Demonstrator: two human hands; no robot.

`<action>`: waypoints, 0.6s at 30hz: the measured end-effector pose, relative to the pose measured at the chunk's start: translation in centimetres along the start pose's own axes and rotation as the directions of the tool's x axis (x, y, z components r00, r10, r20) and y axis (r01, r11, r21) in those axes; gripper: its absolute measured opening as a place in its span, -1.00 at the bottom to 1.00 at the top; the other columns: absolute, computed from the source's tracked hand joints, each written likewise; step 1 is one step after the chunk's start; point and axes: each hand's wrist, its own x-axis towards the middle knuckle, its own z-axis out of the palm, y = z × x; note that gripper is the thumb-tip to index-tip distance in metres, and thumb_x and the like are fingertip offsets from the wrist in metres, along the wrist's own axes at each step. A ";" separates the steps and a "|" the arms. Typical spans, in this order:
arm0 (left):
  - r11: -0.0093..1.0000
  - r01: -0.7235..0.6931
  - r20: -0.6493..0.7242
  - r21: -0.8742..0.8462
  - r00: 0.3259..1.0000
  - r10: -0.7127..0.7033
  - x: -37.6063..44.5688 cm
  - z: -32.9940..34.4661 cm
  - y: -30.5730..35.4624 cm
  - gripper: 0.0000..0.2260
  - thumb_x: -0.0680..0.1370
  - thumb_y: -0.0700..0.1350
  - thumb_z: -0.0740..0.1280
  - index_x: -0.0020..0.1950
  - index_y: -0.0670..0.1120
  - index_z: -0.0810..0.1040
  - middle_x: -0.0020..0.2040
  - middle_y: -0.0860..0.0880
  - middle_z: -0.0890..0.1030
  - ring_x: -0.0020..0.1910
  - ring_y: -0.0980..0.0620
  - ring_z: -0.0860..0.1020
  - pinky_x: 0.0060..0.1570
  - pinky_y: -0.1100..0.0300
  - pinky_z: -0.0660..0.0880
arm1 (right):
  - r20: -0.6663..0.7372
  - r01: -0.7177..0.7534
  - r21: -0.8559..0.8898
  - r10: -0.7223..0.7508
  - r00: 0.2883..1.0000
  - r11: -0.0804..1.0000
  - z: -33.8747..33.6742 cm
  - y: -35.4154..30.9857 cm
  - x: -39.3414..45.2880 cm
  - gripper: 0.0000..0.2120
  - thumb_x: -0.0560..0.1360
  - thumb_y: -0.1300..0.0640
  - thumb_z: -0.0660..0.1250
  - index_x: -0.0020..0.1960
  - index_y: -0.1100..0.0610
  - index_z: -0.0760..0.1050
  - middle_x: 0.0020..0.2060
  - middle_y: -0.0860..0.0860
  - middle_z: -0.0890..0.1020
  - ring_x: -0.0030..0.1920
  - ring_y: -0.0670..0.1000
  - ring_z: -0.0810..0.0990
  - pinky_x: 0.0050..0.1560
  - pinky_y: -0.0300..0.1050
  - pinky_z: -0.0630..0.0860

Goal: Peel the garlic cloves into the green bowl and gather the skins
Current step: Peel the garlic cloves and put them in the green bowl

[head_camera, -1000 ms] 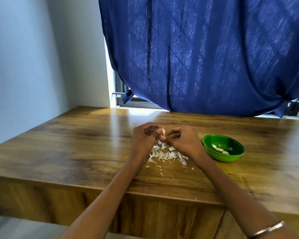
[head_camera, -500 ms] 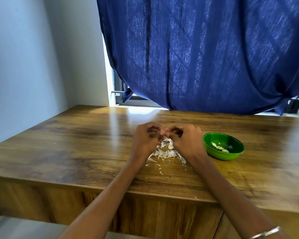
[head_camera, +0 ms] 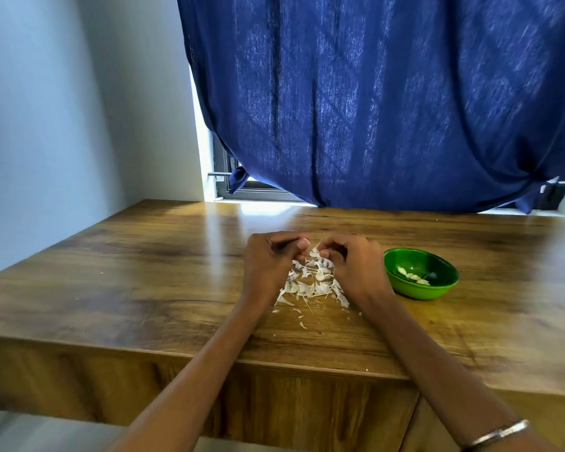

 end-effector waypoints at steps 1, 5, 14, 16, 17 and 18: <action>1.000 0.008 -0.002 -0.013 1.000 -0.008 0.1 0.0 -0.1 -0.89 0.53 -0.29 0.48 0.03 -0.16 0.76 -0.21 -0.02 0.75 -0.23 -0.01 0.73 -0.16 0.25 0.64 | -0.006 -0.007 0.026 0.007 1.000 1.000 0.0 0.0 0.0 -0.84 0.54 0.23 0.44 0.01 -0.02 0.68 -0.11 -0.15 0.71 -0.14 -0.25 0.59 -0.02 -0.27 0.52; 0.999 0.032 0.010 -0.043 0.999 -0.032 -0.1 0.2 -0.1 -0.86 0.55 -0.32 0.45 0.05 -0.16 0.75 -0.19 -0.03 0.76 -0.20 -0.06 0.74 -0.10 0.17 0.67 | -0.003 -0.022 0.093 0.023 1.000 0.995 -0.2 0.1 0.0 -0.75 0.55 0.21 0.43 0.13 -0.09 0.67 0.00 -0.15 0.71 -0.12 -0.27 0.58 0.04 -0.26 0.50; 0.988 0.088 0.018 -0.125 0.996 -0.087 0.1 0.4 -0.4 -0.94 0.53 -0.29 0.48 -0.05 -0.15 0.71 -0.22 -0.11 0.74 -0.24 -0.14 0.73 -0.11 0.01 0.68 | -0.020 -0.027 0.152 0.031 0.999 0.988 -0.3 -0.3 -0.2 -0.78 0.58 0.18 0.39 0.16 -0.05 0.66 0.05 -0.18 0.70 -0.08 -0.33 0.57 -0.01 -0.44 0.44; 0.987 0.091 0.019 -0.131 0.996 -0.090 0.1 0.4 -0.4 -0.94 0.53 -0.30 0.48 -0.04 -0.18 0.71 -0.19 -0.11 0.74 -0.21 -0.13 0.73 -0.11 0.02 0.68 | -0.004 -0.001 0.223 0.002 1.000 0.975 -0.3 -0.6 -0.3 -0.81 0.56 0.13 0.42 0.14 -0.03 0.67 -0.02 -0.21 0.69 -0.11 -0.40 0.57 -0.15 -0.50 0.45; 0.987 0.091 0.017 -0.130 0.996 -0.090 0.1 0.3 -0.5 -0.95 0.52 -0.30 0.49 -0.04 -0.19 0.71 -0.17 -0.10 0.74 -0.20 -0.10 0.73 -0.12 0.04 0.68 | 0.007 0.011 0.256 -0.013 1.000 0.967 -0.3 -0.8 -0.4 -0.82 0.54 0.12 0.45 0.13 -0.02 0.68 -0.06 -0.22 0.69 -0.10 -0.40 0.58 -0.17 -0.53 0.45; 0.988 0.091 0.013 -0.123 0.996 -0.090 0.1 0.3 -0.5 -0.95 0.52 -0.30 0.49 -0.04 -0.19 0.70 -0.17 -0.09 0.74 -0.20 -0.07 0.73 -0.13 0.07 0.67 | 0.012 0.015 0.285 -0.020 1.000 0.958 -0.3 -1.0 -0.5 -0.82 0.51 0.12 0.48 0.11 0.00 0.69 -0.09 -0.21 0.70 -0.10 -0.40 0.59 -0.17 -0.54 0.45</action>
